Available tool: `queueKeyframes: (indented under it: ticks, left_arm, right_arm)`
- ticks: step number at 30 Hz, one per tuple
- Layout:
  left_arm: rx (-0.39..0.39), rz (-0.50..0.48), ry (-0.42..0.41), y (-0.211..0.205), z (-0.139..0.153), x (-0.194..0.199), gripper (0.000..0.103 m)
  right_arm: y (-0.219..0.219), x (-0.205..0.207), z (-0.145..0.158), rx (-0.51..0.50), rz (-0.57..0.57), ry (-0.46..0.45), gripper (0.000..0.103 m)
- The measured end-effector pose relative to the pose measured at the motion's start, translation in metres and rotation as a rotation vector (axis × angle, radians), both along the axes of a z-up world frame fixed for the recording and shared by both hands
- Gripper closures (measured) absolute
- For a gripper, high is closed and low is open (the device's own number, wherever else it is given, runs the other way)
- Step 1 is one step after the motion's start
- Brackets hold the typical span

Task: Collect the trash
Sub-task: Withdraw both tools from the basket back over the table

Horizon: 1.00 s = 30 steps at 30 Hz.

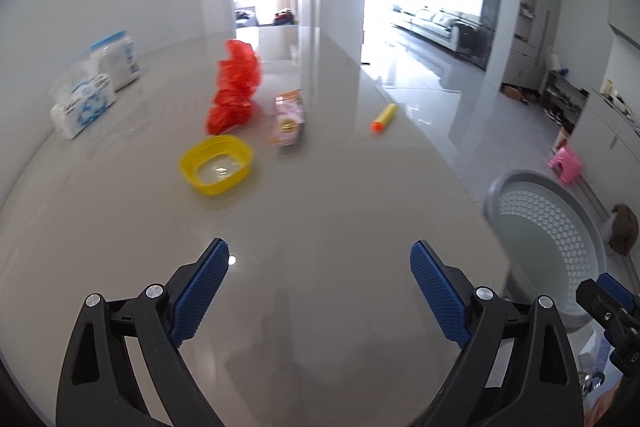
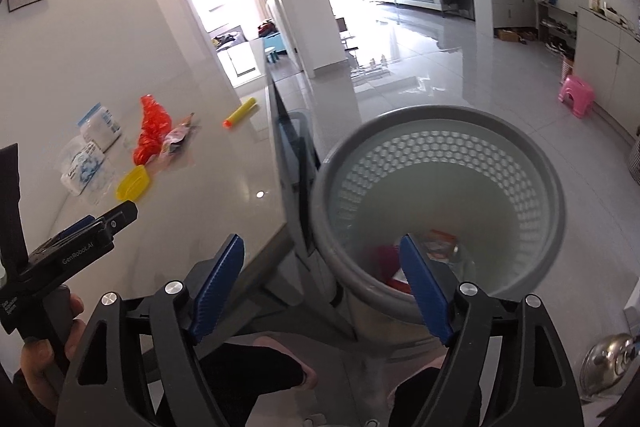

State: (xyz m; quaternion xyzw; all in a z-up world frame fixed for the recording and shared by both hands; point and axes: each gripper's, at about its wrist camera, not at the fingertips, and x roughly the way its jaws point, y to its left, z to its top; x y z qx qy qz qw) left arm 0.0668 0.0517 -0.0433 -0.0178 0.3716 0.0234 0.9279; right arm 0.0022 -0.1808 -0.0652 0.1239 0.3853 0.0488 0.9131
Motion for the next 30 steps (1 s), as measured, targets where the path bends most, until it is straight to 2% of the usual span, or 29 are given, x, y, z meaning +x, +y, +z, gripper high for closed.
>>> queueKeyframes:
  ticks: [10,13,17,25,30]
  left_arm:
    - [-0.068,0.171,0.018,0.068,-0.01,0.036,0.013]
    - [-0.066,0.207,0.025,0.079,-0.013,0.055,0.013]
    - [-0.044,0.237,0.04,0.084,-0.02,0.074,0.013]
    - [-0.054,0.27,0.089,0.09,-0.031,0.1,0.013]
    - [-0.047,0.282,0.112,0.092,-0.032,0.111,0.013]
  right_arm:
    - [0.033,0.03,0.004,-0.007,0.066,-0.016,0.026]
    - [0.042,0.049,0.005,-0.024,0.085,-0.024,0.026]
    - [0.057,0.089,0.005,-0.024,0.113,-0.023,0.026]
    - [0.087,0.165,-0.004,-0.013,0.186,0.006,0.026]
    - [0.096,0.213,-0.02,0.05,0.207,0.084,0.026]
